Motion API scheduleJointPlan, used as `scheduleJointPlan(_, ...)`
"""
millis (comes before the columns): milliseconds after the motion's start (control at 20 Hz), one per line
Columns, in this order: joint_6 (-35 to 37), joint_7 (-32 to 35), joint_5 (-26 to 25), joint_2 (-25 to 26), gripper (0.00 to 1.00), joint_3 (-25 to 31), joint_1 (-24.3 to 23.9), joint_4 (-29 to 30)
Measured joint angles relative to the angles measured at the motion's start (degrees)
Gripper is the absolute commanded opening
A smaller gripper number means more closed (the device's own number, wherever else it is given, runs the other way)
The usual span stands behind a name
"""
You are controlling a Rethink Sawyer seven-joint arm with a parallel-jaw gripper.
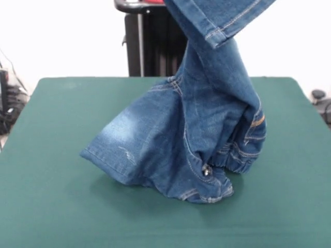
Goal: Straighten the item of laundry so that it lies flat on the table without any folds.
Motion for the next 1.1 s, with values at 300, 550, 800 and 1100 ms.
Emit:
scheduleJointPlan(300, 0.00, 0.00, 0.56, -1.30, 1.00, -0.01, 0.01, 0.07)
scheduleJointPlan(550, -0.17, 0.00, 2.18, -5.07, 1.00, -0.02, 0.11, 1.75)
scheduleJointPlan(800, -1.93, 0.00, 3.83, -8.73, 1.00, -0.02, 0.29, 5.28)
scheduleJointPlan(1100, -8.19, 0.00, 6.02, -13.90, 1.00, -0.02, 0.70, 13.06)
